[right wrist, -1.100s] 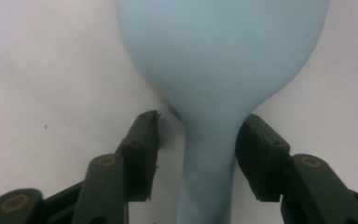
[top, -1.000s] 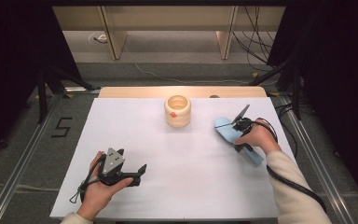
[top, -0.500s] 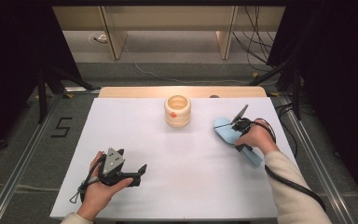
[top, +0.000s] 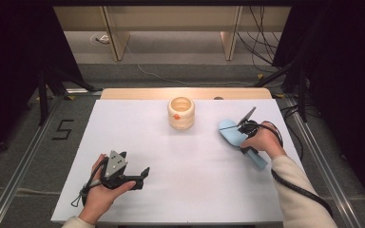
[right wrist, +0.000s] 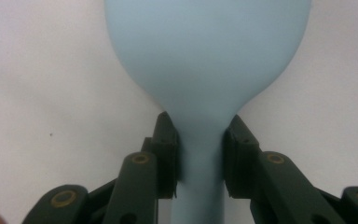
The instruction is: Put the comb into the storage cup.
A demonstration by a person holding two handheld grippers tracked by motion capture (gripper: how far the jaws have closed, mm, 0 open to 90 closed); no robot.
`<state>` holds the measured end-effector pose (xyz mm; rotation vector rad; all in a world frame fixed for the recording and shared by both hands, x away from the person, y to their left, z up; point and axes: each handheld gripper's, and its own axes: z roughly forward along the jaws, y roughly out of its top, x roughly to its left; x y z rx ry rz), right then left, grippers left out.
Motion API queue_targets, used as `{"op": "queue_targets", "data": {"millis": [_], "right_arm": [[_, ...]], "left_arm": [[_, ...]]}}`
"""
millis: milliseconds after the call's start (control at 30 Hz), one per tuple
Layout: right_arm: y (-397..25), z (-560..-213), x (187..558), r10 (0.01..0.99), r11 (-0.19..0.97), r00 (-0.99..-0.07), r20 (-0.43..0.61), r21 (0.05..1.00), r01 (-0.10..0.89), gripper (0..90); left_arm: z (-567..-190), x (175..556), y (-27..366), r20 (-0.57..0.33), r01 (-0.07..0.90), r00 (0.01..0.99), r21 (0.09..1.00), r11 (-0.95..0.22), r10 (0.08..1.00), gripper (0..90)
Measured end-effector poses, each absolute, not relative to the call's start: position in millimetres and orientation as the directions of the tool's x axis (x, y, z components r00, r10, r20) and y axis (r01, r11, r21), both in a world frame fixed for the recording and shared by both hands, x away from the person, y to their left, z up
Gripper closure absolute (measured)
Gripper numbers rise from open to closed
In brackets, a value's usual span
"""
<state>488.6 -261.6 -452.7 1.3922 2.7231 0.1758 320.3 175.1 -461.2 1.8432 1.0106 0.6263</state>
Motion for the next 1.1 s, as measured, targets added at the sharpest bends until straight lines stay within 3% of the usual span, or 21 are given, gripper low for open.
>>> {"op": "queue_targets", "data": {"millis": [333,867,1100], "right_arm": [[-268,-451,484,0.829,0.546,-0.559,0.007,0.204,0.812,70.6],[-277,-434,464,0.852,0.46,-0.523,0.031,0.432,0.776,70.6],[-278,-428,459,0.855,0.443,-0.518,0.028,0.479,0.757,70.5]], "left_arm": [[-461,320,175,0.005,0.382,0.535,0.891,-0.247,0.845,2.8],[-462,321,176,0.005,0.384,0.532,0.89,-0.246,0.847,2.9],[-461,321,176,0.006,0.383,0.532,0.89,-0.247,0.847,2.9]]}}
